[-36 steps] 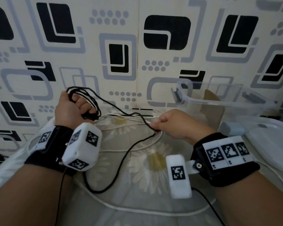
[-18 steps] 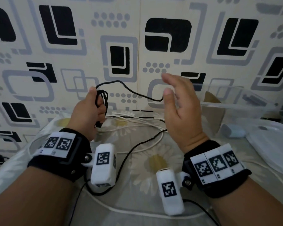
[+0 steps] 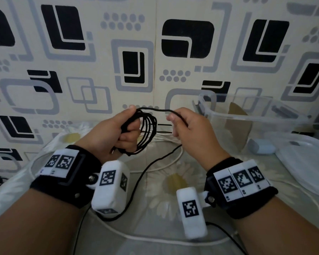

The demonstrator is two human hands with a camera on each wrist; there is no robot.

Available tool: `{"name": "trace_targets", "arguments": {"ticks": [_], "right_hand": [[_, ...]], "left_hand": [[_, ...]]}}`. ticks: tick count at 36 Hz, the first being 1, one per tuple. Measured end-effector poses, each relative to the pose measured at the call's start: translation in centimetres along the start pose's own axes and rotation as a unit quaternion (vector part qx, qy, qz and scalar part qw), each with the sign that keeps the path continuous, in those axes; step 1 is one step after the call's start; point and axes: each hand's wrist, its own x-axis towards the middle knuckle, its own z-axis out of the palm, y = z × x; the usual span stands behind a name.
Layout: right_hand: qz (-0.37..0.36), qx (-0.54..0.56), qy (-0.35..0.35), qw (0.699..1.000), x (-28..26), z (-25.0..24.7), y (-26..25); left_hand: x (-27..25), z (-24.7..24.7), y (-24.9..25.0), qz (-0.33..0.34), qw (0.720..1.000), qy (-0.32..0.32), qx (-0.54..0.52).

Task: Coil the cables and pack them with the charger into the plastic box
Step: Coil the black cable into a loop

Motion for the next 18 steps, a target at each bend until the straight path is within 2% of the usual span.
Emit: {"name": "trace_targets", "arguments": {"ticks": [3,6,11,16,18], "right_hand": [[0.049,0.081,-0.019,0.995,0.0,0.2,0.4],[0.085,0.125,-0.076,0.986,-0.1,0.7,0.8],[0.141,0.155,-0.179,0.961,-0.4,1.8,0.9],[0.148,0.200,-0.200,0.948,-0.7,1.7,0.3],[0.156,0.218,-0.208,0.941,-0.8,1.6,0.3]], "left_hand": [[-0.3,0.2,0.3,-0.003,0.999,-0.041,-0.024],[-0.6,0.4,0.6,0.004,0.996,-0.079,-0.049],[-0.6,0.6,0.6,0.002,0.993,-0.084,-0.087],[-0.3,0.3,0.3,0.000,0.982,-0.105,-0.154],[0.0,-0.3,0.2,-0.001,0.963,-0.166,-0.215]]}}
